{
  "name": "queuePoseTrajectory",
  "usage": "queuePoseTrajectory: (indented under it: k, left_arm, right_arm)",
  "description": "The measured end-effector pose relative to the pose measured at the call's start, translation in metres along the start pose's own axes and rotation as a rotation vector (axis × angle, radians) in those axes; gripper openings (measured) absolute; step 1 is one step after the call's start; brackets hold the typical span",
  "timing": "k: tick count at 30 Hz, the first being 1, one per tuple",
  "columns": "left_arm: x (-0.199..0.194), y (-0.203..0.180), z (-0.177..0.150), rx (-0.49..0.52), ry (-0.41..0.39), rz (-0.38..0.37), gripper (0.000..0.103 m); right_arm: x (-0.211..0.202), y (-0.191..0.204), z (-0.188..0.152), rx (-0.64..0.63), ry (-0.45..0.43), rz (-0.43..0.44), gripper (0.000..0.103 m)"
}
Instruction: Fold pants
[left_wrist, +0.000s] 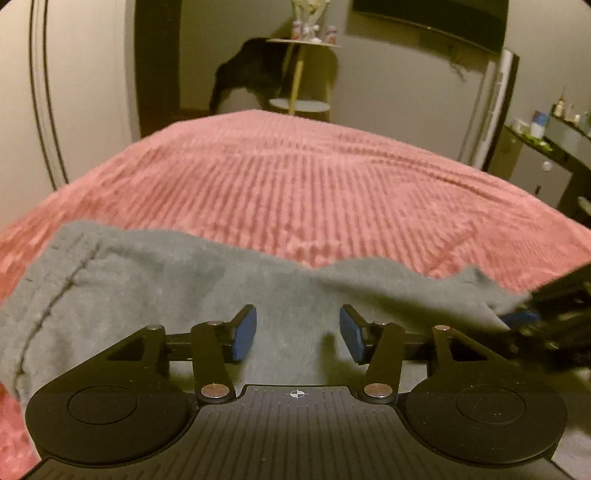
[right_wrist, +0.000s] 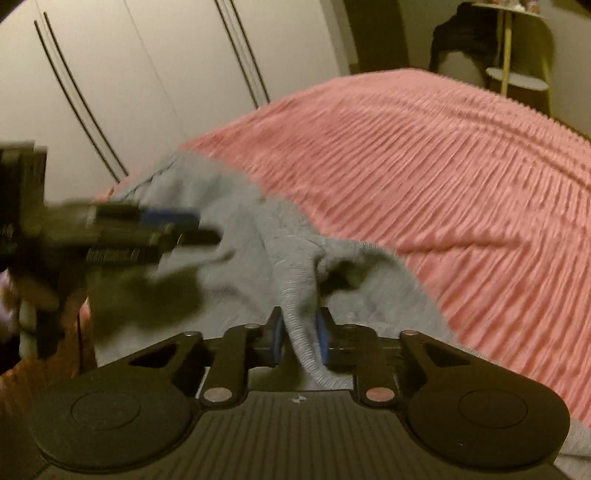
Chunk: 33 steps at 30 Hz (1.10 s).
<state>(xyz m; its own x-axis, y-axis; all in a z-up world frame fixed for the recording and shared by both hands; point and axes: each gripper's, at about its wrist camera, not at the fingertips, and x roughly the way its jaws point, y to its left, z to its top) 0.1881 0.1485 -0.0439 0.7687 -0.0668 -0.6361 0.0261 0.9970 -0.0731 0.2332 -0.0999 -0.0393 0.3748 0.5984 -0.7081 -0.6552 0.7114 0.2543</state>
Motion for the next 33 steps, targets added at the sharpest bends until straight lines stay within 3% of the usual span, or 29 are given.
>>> queuePoseTrajectory:
  k: [3,5,6,7,9,10,12,13,16,19,22,26,28,29,30,33]
  left_arm:
    - [0.002,0.010,-0.007,-0.029,0.023,0.025,0.055]
    - [0.002,0.019,-0.015,-0.039,0.043,0.057,0.055]
    - [0.001,0.024,-0.019,-0.043,0.050,0.067,0.056]
    - [-0.001,0.029,-0.023,-0.047,0.050,0.072,0.059]
    - [-0.007,0.039,-0.030,-0.053,0.043,0.065,0.060]
    - [-0.011,0.042,-0.031,-0.052,0.040,0.066,0.060]
    - [-0.015,0.046,-0.035,-0.043,0.031,0.070,0.060]
    - [-0.014,0.046,-0.036,-0.039,0.030,0.071,0.060]
    - [-0.011,0.043,-0.039,-0.016,0.033,0.090,0.060]
    - [-0.015,0.044,-0.040,-0.021,0.026,0.089,0.059]
    - [-0.026,0.039,-0.037,-0.051,-0.007,0.091,0.058]
    - [-0.026,0.003,-0.022,-0.061,-0.034,-0.031,0.064]
    - [-0.011,-0.024,-0.011,-0.038,-0.019,-0.096,0.071]
    - [-0.001,-0.035,-0.007,-0.034,-0.008,-0.119,0.072]
    - [0.011,-0.044,-0.004,-0.034,0.005,-0.115,0.071]
    - [0.045,-0.056,-0.001,-0.012,0.040,0.062,0.067]
  right_arm:
    - [0.000,-0.013,0.006,0.124,-0.039,0.042,0.032]
    - [0.006,-0.029,0.012,0.287,-0.058,0.114,0.055]
    - [0.012,-0.039,0.014,0.378,-0.058,0.162,0.056]
    - [0.019,-0.045,0.015,0.433,-0.059,0.185,0.056]
    - [0.025,-0.045,0.021,0.427,-0.095,0.151,0.027]
    - [0.026,-0.038,0.028,0.335,-0.120,0.062,0.007]
    - [0.029,-0.029,0.041,0.203,-0.164,-0.092,0.007]
    - [0.030,-0.028,0.044,0.197,-0.198,-0.180,0.007]
    - [0.033,-0.036,0.048,0.265,-0.252,-0.325,0.012]
    - [-0.009,-0.039,0.032,0.375,-0.383,-0.311,0.021]
    - [-0.054,-0.025,-0.007,0.392,-0.469,-0.230,0.021]
    - [-0.054,-0.015,-0.055,0.403,-0.378,-0.173,0.019]
    - [-0.036,-0.019,-0.069,0.433,-0.325,-0.192,0.019]
    - [-0.028,-0.025,-0.075,0.453,-0.308,-0.212,0.011]
    - [-0.025,-0.033,-0.083,0.486,-0.320,-0.223,0.002]
    - [-0.048,-0.055,-0.105,0.632,-0.383,-0.196,0.000]
